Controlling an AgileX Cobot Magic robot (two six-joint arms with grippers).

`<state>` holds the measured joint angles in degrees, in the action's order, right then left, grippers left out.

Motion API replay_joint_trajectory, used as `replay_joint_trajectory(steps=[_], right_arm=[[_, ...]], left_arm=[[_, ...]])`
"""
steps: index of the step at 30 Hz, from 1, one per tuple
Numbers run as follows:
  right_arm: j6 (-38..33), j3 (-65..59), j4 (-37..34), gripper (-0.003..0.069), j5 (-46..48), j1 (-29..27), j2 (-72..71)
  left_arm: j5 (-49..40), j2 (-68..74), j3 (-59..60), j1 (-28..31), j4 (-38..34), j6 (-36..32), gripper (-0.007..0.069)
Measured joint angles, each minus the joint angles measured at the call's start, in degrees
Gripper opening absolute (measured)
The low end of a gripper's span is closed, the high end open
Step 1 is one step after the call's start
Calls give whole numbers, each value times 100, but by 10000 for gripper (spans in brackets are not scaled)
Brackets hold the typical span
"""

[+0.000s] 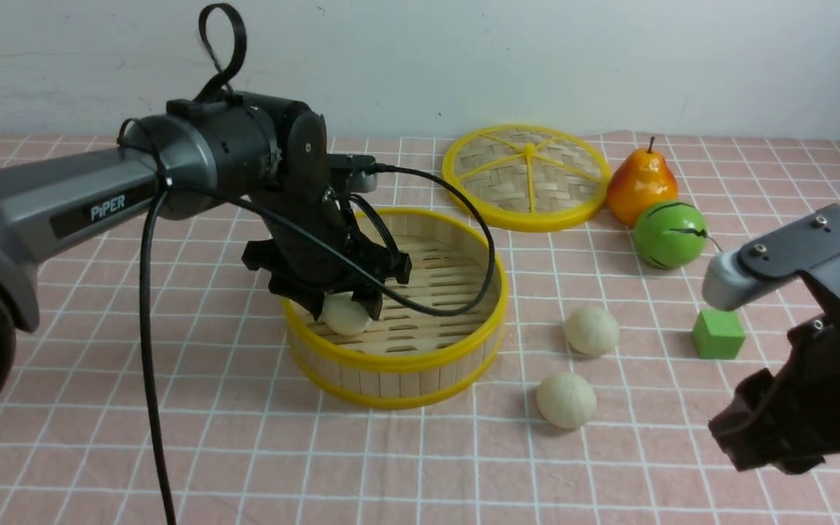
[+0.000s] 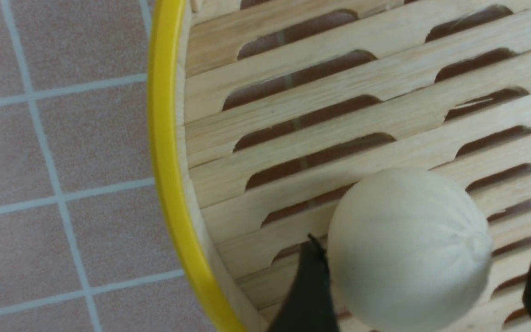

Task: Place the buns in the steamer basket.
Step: Use the right arm to grab a steamed stuffed bun

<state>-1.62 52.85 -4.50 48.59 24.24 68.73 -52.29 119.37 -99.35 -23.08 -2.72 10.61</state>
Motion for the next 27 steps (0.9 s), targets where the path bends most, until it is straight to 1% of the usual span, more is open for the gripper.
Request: replay_joint_trajectory(steps=[3,5,6,7,8,10,11,12,15,19,20,21,23,27], right_arm=[[53,405,62,509,0,0,392],[8,677,81,559,-5,0,731],[-61,826,81,577,-5,0,914],[-75,854,81,580,-5,0,914],[-208,1078,81,592,-39,0,1259],[-286,1264,81,592,-82,0,1500],[-368,1438,81,587,-148,0,1831],[-374,1534,81,582,-186,0,1997],[-393,1876,81,561,-272,0,2604],[-501,2131,52,537,-293,0,3257],[-511,2150,37,536,-293,0,3285],[-566,2196,4,526,-311,0,3493],[-605,2232,-84,516,-370,0,3696],[-627,2242,-206,491,-539,0,3969]], left_arm=[[-554,-99,-416,0,162,0,650],[-923,-225,-729,0,272,0,660],[-1123,-316,-901,0,320,0,659],[-1164,-335,-933,0,334,0,658],[-1505,-526,-1172,0,435,0,641],[-1671,-681,-1320,0,499,0,622],[-1777,-926,-1385,0,585,0,585],[-1811,-1062,-1398,0,609,5,569],[-1886,-1644,-1345,0,682,145,469],[-1910,-2620,-879,0,694,235,307],[-1910,-2620,-842,0,694,235,307],[-1910,-3043,-546,0,682,240,246],[-1910,-3571,-38,0,677,240,165],[-1910,-4644,1185,0,677,240,37]])
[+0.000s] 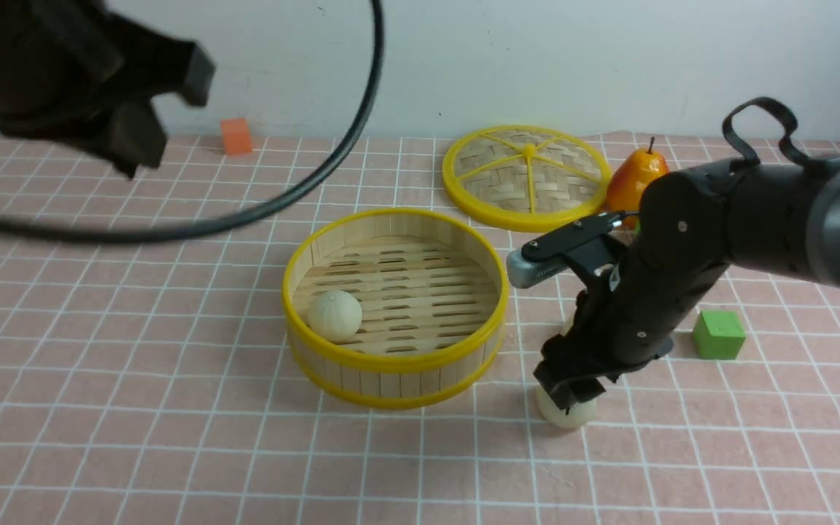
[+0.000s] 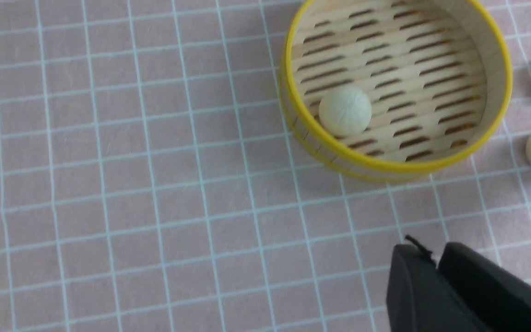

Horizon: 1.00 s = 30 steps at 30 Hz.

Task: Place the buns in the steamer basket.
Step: Use the right arm to grab a steamed stuffed bun, then use the right arm to put the steamed stuffed bun into the steamer

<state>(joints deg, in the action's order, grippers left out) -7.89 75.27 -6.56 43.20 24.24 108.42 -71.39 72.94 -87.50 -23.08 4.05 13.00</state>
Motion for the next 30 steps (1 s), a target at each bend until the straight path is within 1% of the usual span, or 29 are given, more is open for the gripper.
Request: replay_joint_trajectory(steps=[1,2,3,5,6,7,8,9,10,11,12,13,16,17,19,21,22,25,27,30], right_arm=[[0,0,-9,489,-13,0,10],[0,0,-18,461,-27,0,73],[0,0,-24,461,-27,0,73],[-4,7,-38,384,-27,0,105],[-4,7,-44,328,-27,0,105],[-4,7,-44,307,-27,0,105],[-18,9,-62,236,-27,0,105],[-56,14,-76,147,-27,0,105],[-119,16,-103,96,-21,0,105],[-137,21,-103,84,-21,0,105],[-216,35,-144,39,-14,0,100],[-325,96,-171,15,120,0,87],[-399,463,-191,16,553,0,23],[-409,498,-192,16,577,0,18],[-547,1183,-341,16,991,2,-100],[-629,1449,-423,16,1103,21,-119],[-726,1807,-558,16,1233,56,-119],[-798,2386,-774,16,1352,169,6],[-804,2874,-794,18,1337,315,323],[-804,3246,-800,26,1294,430,746]], left_arm=[[0,0,65,0,0,5,32],[0,-570,734,0,0,19,-8],[0,-570,734,0,0,19,-8],[72,-1289,1474,0,0,91,-13],[175,-1654,1933,0,0,185,-13],[222,-1772,1995,0,0,200,-13],[376,-2181,2435,0,0,304,-13],[471,-2466,2734,0,0,388,-13],[551,-2746,3023,0,0,461,-13],[566,-2802,3135,0,0,491,-13],[628,-3077,3405,0,0,542,-13],[694,-3567,3805,0,0,584,-13],[719,-4273,4440,0,0,623,-13],[719,-4320,4440,0,0,623,-13],[719,-4942,4911,0,0,635,-13],[719,-5109,5024,0,0,638,-13],[719,-5301,5162,0,0,642,-13],[728,-5513,5241,0,0,642,-13],[764,-5565,5247,0,5,642,-13],[780,-5565,5247,0,5,642,-13]])
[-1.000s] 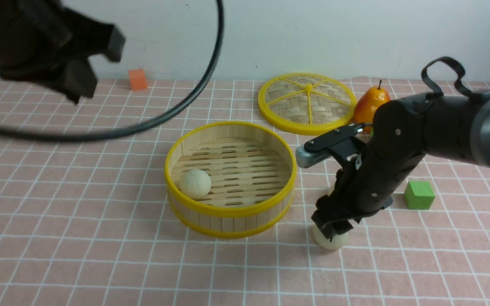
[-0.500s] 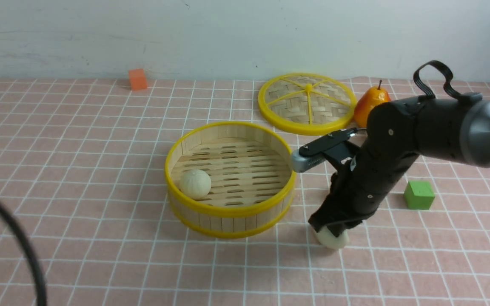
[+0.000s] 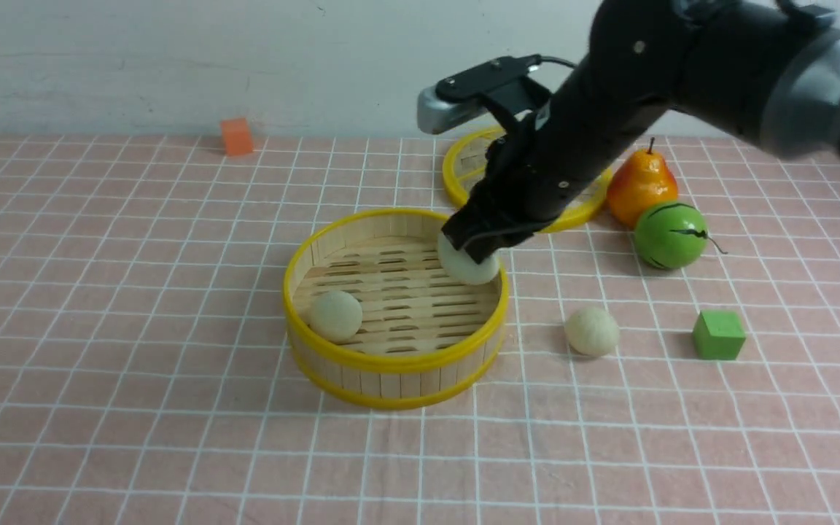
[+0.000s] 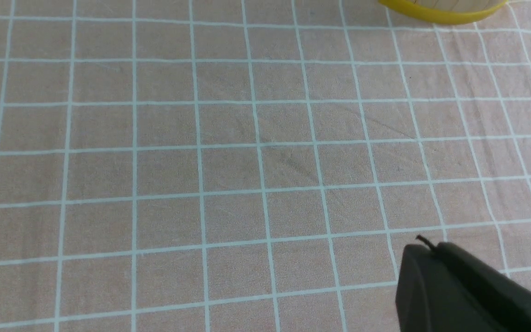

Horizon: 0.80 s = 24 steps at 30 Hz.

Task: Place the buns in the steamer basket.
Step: Use the right arm to put the steamed stuffed bun into the steamer, then use the right arm to grab a steamed stuffed bun

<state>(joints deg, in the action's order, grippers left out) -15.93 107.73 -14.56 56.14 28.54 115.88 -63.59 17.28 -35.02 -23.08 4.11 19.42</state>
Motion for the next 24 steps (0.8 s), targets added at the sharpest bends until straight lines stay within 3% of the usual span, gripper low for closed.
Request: replay_joint_trajectory(steps=[4,7,13,17,21,24], right_arm=[[61,397,-21,57,-12,72,579],[199,627,0,148,-28,72,987],[270,761,123,492,105,72,1128],[288,1077,160,634,698,72,969],[288,1447,327,662,1330,72,680],[282,1630,544,619,1456,72,228]], left_arm=[[18,0,0,0,0,0,-13],[25,0,0,0,0,0,-13],[25,0,0,0,0,0,-13],[25,0,0,0,0,0,-13],[25,0,0,0,0,0,-13],[25,0,0,0,0,0,-13]])
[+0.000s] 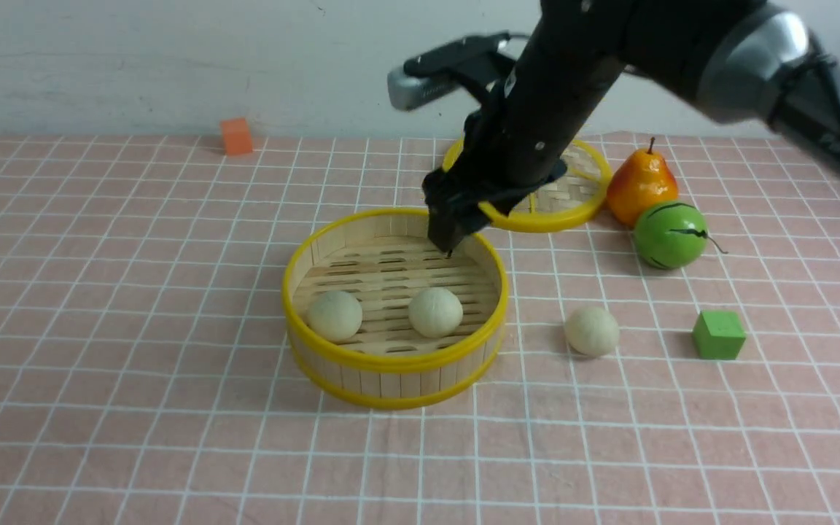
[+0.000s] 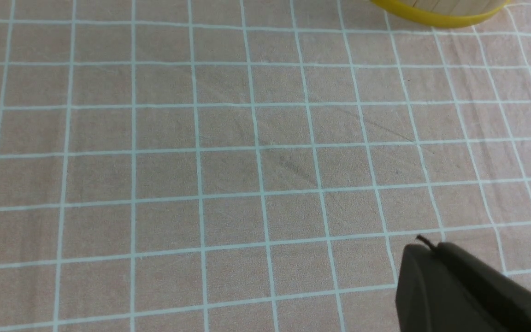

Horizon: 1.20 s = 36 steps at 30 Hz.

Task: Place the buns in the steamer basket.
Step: Use the right arm to grab a steamed stuffed bun

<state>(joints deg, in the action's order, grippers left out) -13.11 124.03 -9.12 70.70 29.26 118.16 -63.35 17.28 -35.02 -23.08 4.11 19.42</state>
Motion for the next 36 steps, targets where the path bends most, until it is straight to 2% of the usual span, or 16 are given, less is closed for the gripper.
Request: replay_joint_trajectory(steps=[6,10,20,26,30,36], right_arm=[[-12,29,211,485,98,0,-849],[-1,43,429,451,134,0,-1193],[92,-40,772,447,163,-51,-1133],[216,-1181,728,465,28,-640,-1054],[224,-1810,614,511,-573,-1057,-842],[224,-1973,493,545,-808,-1313,-159]], left_arm=[[0,0,0,0,0,0,-11],[0,0,0,0,0,0,-6],[0,0,0,0,0,0,1],[0,0,0,0,0,0,5],[0,0,0,0,0,0,10],[0,0,0,0,0,0,17]])
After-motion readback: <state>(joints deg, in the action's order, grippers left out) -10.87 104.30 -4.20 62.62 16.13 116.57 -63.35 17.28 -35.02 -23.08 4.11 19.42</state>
